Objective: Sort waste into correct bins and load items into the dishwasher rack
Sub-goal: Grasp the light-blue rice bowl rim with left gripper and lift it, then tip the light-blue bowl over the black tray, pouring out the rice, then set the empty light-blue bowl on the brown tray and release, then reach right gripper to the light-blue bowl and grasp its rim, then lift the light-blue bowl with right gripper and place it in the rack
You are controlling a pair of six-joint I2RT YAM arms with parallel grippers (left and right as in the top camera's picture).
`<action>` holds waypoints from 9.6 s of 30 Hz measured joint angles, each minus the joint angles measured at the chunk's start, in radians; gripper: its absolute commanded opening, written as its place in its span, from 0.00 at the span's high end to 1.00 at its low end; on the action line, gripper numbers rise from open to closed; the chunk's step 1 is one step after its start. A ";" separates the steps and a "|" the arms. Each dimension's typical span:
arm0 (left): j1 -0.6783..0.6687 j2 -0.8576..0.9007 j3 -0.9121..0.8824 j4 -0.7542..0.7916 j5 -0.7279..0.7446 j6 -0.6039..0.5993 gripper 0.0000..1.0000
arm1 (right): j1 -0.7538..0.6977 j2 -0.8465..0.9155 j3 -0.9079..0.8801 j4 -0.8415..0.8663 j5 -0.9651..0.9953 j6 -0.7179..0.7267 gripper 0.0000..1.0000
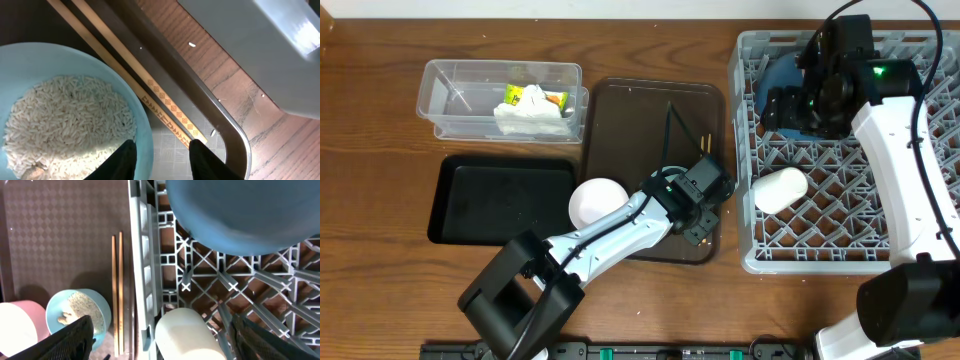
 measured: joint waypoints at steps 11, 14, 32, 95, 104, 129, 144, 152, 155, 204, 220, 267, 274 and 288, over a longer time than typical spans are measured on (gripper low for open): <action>0.000 0.034 0.000 0.024 0.000 -0.016 0.62 | 0.000 0.000 0.000 -0.017 -0.001 -0.032 0.15; 0.000 0.064 0.000 0.025 0.000 -0.017 0.67 | 0.000 0.000 0.000 -0.017 -0.001 -0.035 0.15; 0.000 0.025 0.006 0.031 -0.029 -0.041 0.94 | 0.000 0.000 0.000 -0.023 -0.002 -0.040 0.15; 1.376 -0.021 -0.122 -0.476 1.364 0.080 0.94 | 0.000 0.000 0.000 -0.034 -0.002 -0.040 0.16; 1.421 -0.020 -0.122 -0.527 1.413 0.058 0.94 | 0.000 0.000 0.000 -0.034 -0.002 -0.040 0.16; 1.514 -0.020 -0.123 -0.534 1.419 -0.055 0.94 | 0.000 0.000 0.000 -0.040 -0.002 -0.044 0.15; 1.498 -0.035 -0.124 -0.522 1.419 -0.019 0.94 | 0.000 0.000 0.000 -0.040 -0.002 -0.048 0.15; 1.307 -0.229 -0.076 -0.437 1.294 -0.004 0.94 | 0.000 0.000 0.000 -0.039 -0.002 -0.048 0.15; 1.217 -0.313 -0.038 -0.332 1.165 -0.065 0.94 | 0.000 0.000 0.000 -0.038 -0.002 -0.048 0.15; 0.324 -0.148 -0.016 0.077 -0.105 -0.287 0.41 | 0.050 0.000 0.000 0.056 -0.063 -0.050 0.17; 0.783 -0.552 -0.011 -0.258 -0.108 -0.362 0.21 | 0.391 0.193 0.002 0.309 -0.080 0.070 0.24; 0.836 -0.543 -0.011 -0.335 -0.108 -0.361 0.12 | 0.188 -0.352 0.022 -0.094 0.503 0.202 0.99; 0.836 -0.543 -0.011 -0.335 -0.108 -0.361 0.13 | 0.085 -0.451 0.021 -0.415 0.879 0.318 0.99; 0.836 -0.543 -0.011 -0.335 -0.108 -0.361 0.12 | 0.061 -0.146 0.018 -0.504 1.234 0.346 0.99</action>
